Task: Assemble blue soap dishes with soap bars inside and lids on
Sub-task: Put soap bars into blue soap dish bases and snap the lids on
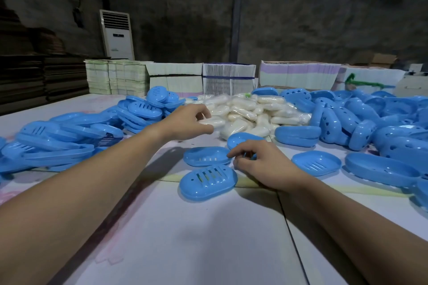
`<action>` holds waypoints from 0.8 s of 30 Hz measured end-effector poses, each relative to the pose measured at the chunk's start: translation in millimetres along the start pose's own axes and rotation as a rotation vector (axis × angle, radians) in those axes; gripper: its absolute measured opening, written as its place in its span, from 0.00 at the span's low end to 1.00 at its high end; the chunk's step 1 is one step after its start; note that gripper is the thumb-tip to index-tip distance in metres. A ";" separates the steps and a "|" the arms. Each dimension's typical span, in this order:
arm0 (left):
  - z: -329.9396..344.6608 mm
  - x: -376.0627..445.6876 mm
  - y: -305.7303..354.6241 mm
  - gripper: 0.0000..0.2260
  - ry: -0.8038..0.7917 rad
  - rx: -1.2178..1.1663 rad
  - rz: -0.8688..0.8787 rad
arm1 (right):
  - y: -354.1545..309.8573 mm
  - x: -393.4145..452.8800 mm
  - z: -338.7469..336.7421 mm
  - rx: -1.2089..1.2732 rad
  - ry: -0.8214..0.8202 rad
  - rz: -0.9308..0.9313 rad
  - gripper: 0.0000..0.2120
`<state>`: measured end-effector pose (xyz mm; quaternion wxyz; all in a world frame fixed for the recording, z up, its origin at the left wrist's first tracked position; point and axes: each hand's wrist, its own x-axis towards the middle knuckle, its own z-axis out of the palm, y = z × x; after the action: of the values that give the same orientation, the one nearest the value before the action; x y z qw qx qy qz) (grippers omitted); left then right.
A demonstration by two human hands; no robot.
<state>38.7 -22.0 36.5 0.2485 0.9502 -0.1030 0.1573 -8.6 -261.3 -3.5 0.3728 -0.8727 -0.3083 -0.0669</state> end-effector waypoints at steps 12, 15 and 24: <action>7.9 -43.2 -2.2 0.23 -0.387 0.023 -0.089 | 7.6 2.9 -3.2 -0.029 0.086 0.044 0.11; 3.2 -38.0 1.5 0.27 -0.469 0.127 -0.072 | 10.0 5.4 -2.3 -0.078 0.062 0.065 0.13; 27.3 -32.2 -0.4 0.27 -0.274 0.077 -0.077 | 12.5 6.3 -3.6 -0.194 -0.052 0.085 0.25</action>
<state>15.6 -31.7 2.5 0.2011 0.9749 -0.0931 0.0204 4.2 -267.4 -6.4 0.2811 -0.9184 -0.2724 -0.0578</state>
